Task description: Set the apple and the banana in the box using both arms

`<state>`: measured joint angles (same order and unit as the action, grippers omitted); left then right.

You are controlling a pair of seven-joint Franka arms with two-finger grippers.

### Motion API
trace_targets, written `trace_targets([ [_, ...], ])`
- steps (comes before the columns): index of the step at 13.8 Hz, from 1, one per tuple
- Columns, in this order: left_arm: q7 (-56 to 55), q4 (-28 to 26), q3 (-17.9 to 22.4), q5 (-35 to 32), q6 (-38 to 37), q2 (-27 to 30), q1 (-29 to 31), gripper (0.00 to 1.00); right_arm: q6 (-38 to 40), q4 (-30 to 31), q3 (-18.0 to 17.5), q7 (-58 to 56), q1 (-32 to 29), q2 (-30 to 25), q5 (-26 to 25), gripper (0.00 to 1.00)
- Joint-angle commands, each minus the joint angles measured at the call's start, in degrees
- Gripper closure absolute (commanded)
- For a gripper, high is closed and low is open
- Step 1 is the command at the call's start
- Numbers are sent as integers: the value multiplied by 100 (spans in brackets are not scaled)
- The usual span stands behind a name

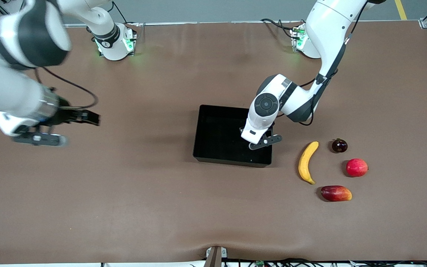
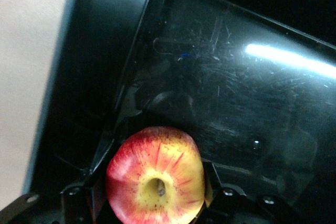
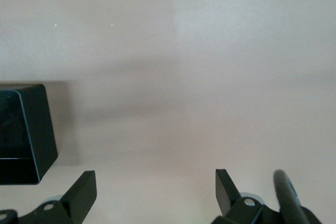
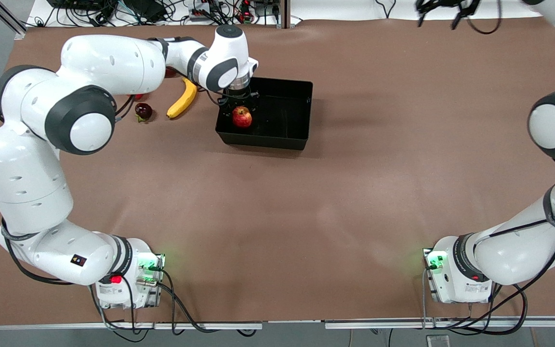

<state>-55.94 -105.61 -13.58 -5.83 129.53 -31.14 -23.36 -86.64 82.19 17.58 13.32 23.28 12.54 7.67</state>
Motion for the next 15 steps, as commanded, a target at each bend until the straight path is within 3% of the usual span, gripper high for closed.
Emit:
trace_targets([
  [1, -477, -74, 48, -137, 317, -120, -98, 100, -46, 516, -79, -75, -175, -645, -317, 0],
  [5, -786, -74, 48, -243, 336, -191, -160, 97, -125, 816, -62, -503, -464, -1183, -529, 0],
  [6, -839, -74, 48, -243, 310, -191, -160, 61, -125, 825, -70, -767, -613, -1270, -529, 0],
  [7, -831, -74, 48, -252, 275, -165, -151, 1, -107, 834, -70, -1091, -719, -1350, -529, 0],
  [10, -830, 22, 31, -261, -224, 81, -142, 0, -81, 755, -79, -1621, -931, -1552, -538, 0],
  [15, -787, 136, 4, -252, -1122, 1021, -64, 0, 77, 650, -167, -1667, -1002, -1623, -679, 0],
])
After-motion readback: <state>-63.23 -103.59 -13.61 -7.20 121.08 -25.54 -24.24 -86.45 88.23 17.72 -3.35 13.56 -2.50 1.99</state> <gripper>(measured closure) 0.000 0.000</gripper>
